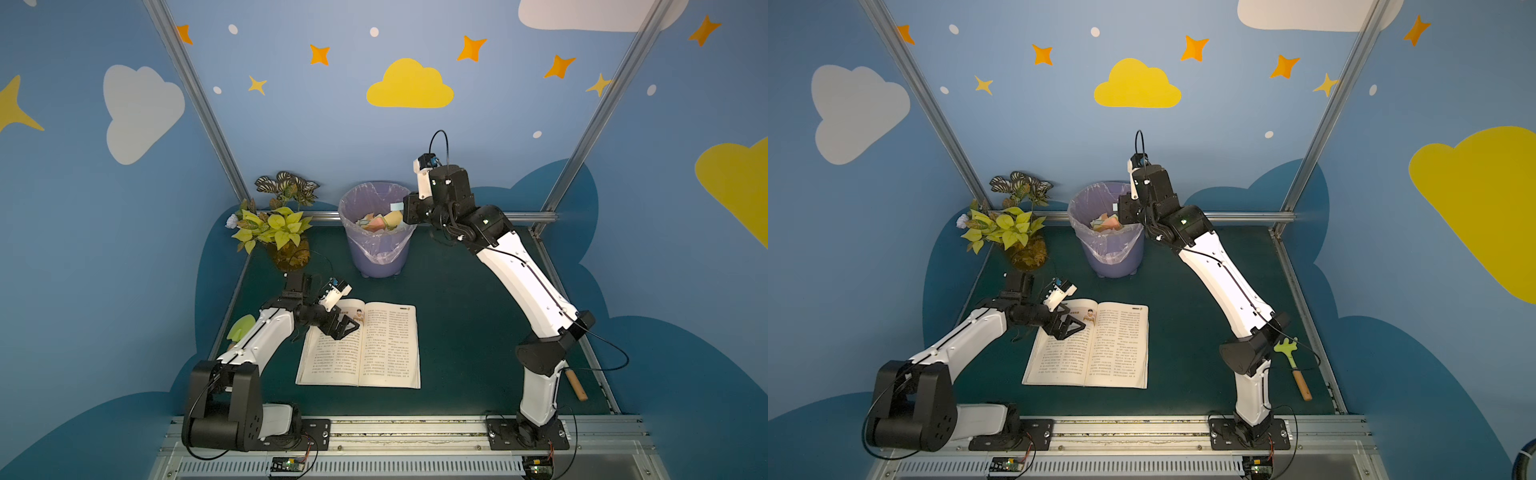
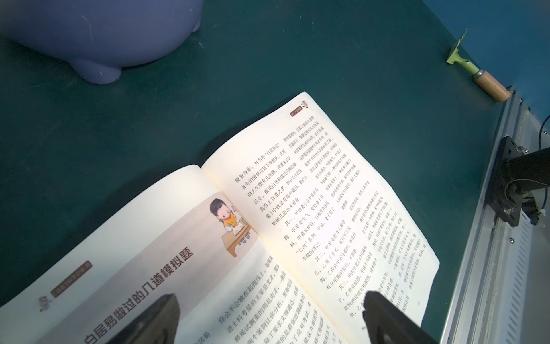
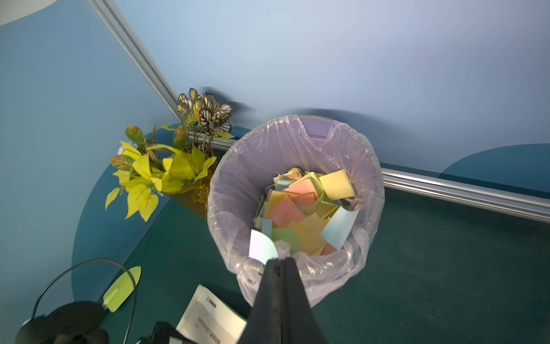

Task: Peel off the used sticky note
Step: Place the note in the trash bin.

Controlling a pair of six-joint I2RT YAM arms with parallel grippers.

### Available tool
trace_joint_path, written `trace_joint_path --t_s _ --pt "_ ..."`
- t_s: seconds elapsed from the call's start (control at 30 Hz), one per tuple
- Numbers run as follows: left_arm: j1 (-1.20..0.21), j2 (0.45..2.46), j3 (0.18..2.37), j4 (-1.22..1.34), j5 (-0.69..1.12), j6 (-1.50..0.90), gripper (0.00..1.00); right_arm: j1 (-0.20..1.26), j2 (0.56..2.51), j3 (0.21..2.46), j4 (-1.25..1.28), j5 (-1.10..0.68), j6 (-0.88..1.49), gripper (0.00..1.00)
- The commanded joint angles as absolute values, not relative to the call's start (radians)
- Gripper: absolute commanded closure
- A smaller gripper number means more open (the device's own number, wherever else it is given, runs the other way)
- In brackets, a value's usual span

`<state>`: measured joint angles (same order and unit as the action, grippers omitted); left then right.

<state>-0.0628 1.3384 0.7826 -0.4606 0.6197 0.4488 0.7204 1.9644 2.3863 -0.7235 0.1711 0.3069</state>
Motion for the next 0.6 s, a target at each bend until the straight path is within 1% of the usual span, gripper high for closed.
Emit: trace_joint_path --t_s 0.0,0.1,0.43,0.57 --pt "-0.052 1.307 0.783 -0.471 0.658 0.462 0.00 0.705 2.032 2.476 -0.732 0.166 0.278 1.00" --pt "-0.046 1.313 0.780 -0.462 0.655 0.462 0.00 0.699 2.093 2.526 -0.729 0.172 0.264 1.00" --pt "-0.040 1.311 0.780 -0.464 0.658 0.467 0.00 0.695 2.273 2.571 -0.621 0.200 0.223 1.00" --pt "-0.040 1.309 0.779 -0.462 0.666 0.468 0.00 0.696 2.310 2.576 -0.574 0.214 0.202 1.00"
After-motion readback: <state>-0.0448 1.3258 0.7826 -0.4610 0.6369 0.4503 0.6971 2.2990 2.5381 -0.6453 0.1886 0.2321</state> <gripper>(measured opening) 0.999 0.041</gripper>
